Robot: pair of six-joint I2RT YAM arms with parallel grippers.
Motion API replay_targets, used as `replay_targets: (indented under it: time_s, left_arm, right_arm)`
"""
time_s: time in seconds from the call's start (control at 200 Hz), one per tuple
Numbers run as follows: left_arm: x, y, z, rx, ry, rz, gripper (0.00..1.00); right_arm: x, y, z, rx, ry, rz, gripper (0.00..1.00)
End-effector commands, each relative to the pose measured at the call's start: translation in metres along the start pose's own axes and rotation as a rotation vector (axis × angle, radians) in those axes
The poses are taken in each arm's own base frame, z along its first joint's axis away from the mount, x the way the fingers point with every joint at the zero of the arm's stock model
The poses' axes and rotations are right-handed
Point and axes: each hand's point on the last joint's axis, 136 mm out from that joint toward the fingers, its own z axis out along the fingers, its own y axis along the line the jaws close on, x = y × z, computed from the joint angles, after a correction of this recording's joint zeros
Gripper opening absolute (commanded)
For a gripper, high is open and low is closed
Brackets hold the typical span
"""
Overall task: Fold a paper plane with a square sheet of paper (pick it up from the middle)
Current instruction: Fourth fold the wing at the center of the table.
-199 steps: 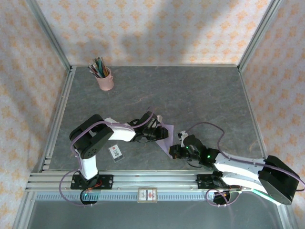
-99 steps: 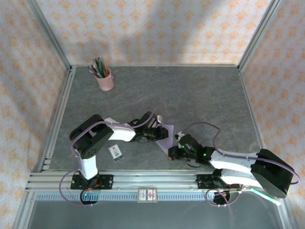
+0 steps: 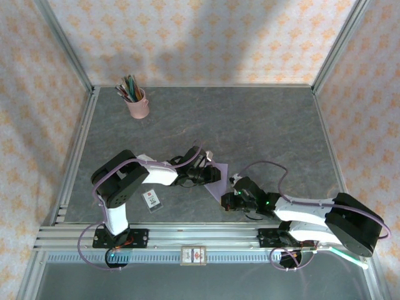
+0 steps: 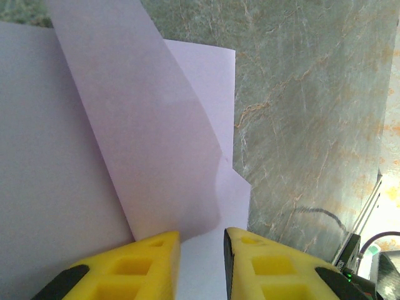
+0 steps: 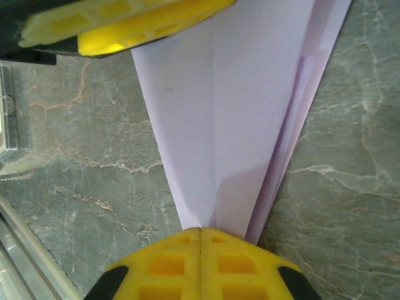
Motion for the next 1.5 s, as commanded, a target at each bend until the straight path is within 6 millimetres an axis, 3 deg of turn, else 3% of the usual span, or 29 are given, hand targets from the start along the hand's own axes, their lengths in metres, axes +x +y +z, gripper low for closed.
replay_targets:
  time_s: [0.0, 0.405, 1.091, 1.376, 1.497]
  left_arm:
    - [0.009, 0.033, 0.008, -0.117, 0.015, -0.005, 0.29]
    - [0.011, 0.046, 0.009, -0.167, 0.013, -0.016, 0.29]
    - [0.011, 0.050, 0.009, -0.187, 0.004, -0.026, 0.29]
    - [0.011, 0.052, 0.008, -0.192, 0.006, -0.028, 0.29]
    - [0.011, 0.051, 0.008, -0.190, 0.004, -0.026, 0.29]
  right_arm:
    - [0.014, -0.019, 0.002, 0.051, 0.029, 0.021, 0.01]
    - [0.032, -0.021, -0.002, 0.041, 0.107, 0.020, 0.01]
    - [0.056, -0.025, -0.007, 0.046, 0.214, 0.016, 0.01]
    - [0.034, -0.007, -0.012, 0.045, 0.164, -0.021, 0.00]
    - [0.016, 0.011, -0.017, 0.005, 0.103, -0.026, 0.00]
